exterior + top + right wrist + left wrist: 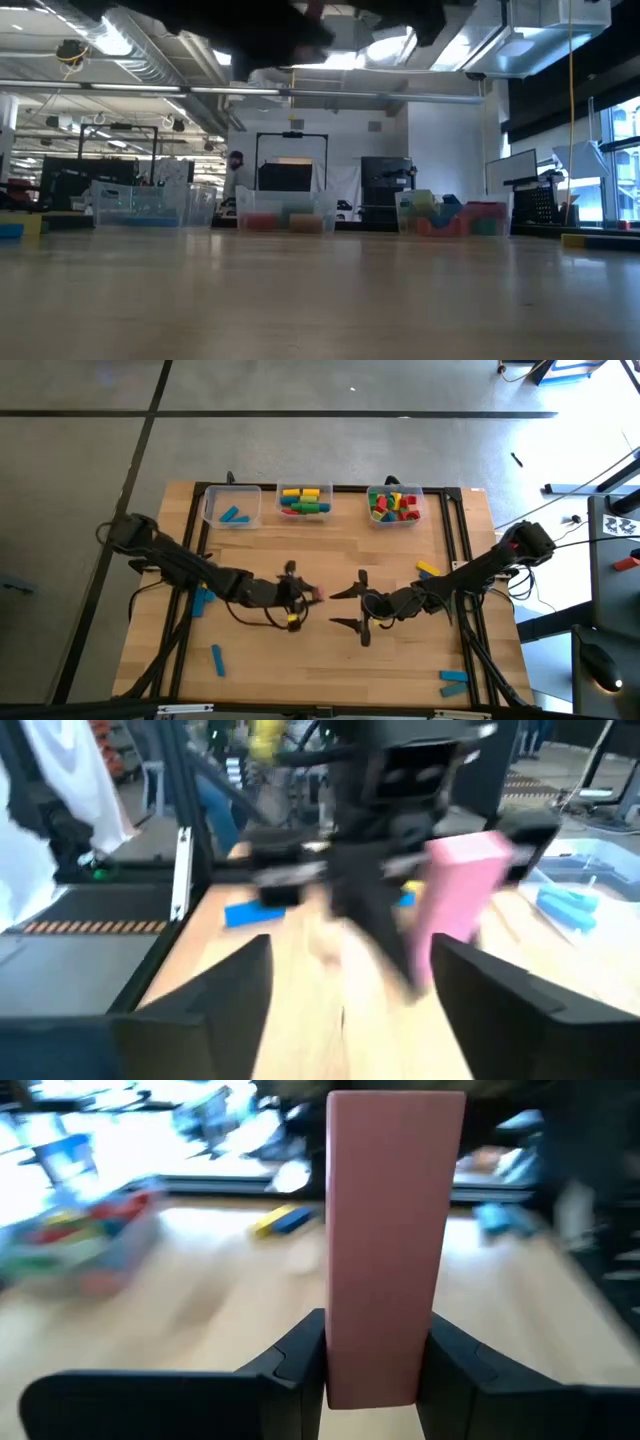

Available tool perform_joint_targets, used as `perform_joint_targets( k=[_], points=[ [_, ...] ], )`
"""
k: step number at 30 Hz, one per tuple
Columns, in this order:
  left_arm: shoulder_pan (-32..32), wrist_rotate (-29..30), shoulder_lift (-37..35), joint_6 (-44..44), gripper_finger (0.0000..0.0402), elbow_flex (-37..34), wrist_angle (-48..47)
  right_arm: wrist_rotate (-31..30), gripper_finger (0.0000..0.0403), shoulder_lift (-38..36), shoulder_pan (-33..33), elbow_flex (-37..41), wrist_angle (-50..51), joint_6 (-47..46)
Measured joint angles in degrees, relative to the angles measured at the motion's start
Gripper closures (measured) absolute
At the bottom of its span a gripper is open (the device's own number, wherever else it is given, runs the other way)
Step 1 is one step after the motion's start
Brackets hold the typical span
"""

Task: Sort blocks by size
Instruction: Put the pink rectangular block into the left transparent bin

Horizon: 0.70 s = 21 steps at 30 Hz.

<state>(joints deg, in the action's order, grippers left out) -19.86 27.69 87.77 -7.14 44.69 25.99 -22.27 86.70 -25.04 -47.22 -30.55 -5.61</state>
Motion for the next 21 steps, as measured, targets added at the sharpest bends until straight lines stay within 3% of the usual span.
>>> perform_joint_targets(
  k=[4,8,14,21],
  points=[
    [1.4,6.9,-7.2,-3.4,0.0296,0.0,-15.1,-0.1,0.0107,-3.1,-1.3,0.0,5.7,-0.4],
    [5.1,11.6,-13.7,-7.3,0.0296,0.0,-27.3,-0.7,0.0094,-3.5,-1.8,0.0,8.2,-1.5],
    [14.0,13.5,-19.3,-9.6,0.0292,0.0,-39.1,-1.8,0.0100,-3.2,-1.6,0.0,10.7,-3.2],
    [28.2,13.9,-19.1,-10.5,0.0293,0.0,-47.7,-2.1,0.0107,-3.2,-1.6,0.0,10.7,-4.5]
  ],
)
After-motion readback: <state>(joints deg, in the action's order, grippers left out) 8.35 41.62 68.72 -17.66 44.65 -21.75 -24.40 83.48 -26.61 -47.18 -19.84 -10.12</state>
